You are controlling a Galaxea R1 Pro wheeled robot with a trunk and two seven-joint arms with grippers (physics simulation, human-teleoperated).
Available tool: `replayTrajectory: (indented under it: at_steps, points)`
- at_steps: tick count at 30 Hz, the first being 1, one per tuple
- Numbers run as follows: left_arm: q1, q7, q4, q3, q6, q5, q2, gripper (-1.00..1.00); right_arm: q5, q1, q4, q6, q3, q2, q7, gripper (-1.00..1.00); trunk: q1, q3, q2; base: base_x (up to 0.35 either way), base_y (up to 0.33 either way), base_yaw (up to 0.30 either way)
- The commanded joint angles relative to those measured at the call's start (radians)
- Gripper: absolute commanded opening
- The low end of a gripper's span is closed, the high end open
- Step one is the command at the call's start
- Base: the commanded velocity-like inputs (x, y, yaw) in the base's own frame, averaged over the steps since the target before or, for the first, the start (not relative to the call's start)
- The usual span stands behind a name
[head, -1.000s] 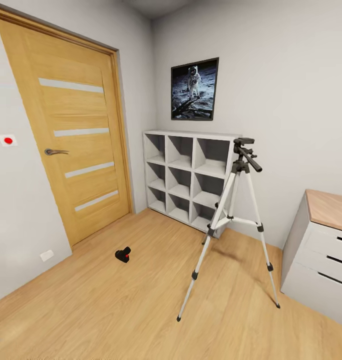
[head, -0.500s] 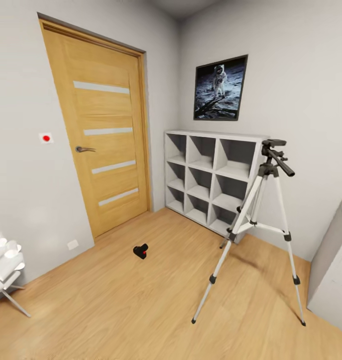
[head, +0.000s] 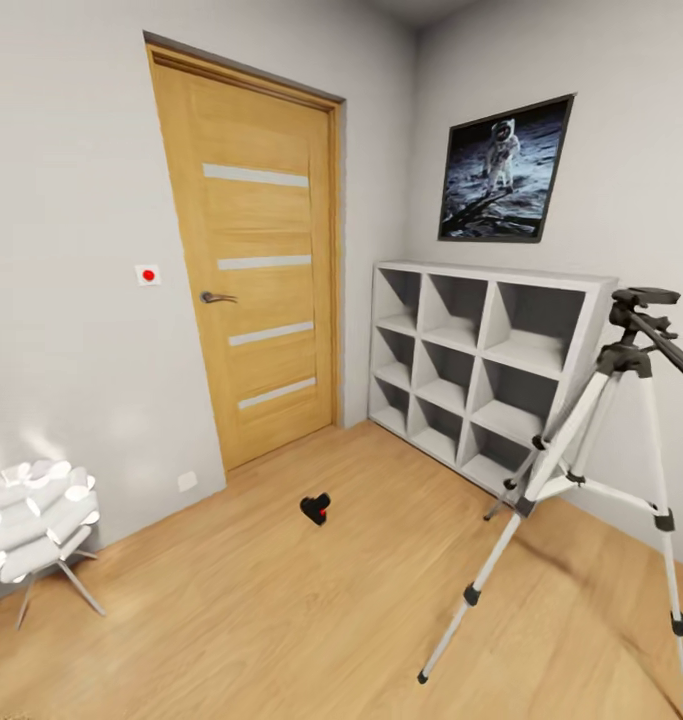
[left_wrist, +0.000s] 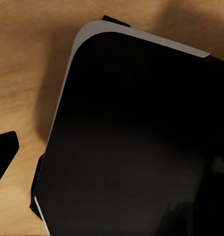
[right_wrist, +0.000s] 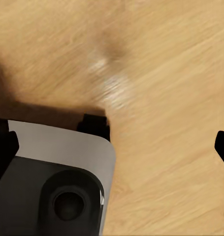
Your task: Attach the digital camera to the camera tripod in the bedroom.
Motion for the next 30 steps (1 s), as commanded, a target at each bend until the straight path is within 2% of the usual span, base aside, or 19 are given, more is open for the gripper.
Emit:
replayTrajectory:
  at_steps: [1,7,30]
  points:
    - [0.001,0.000,-0.002,-0.001,0.000,0.005,0.000,1.00,0.008,-0.001,0.001,0.002,0.002,0.000,0.003,1.00,0.001,-0.001,0.000,0.310,0.000,0.271]
    - [0.001,0.000,-0.002,-0.003,0.004,0.004,0.000,1.00,0.007,-0.001,0.001,0.001,0.002,-0.001,0.002,1.00,0.001,-0.001,0.000,0.316,0.000,0.159]
    - [0.001,0.001,-0.002,-0.004,0.009,0.004,0.000,1.00,0.007,-0.001,0.001,0.003,0.002,-0.004,0.005,1.00,0.001,-0.001,0.000,0.321,0.000,0.006]
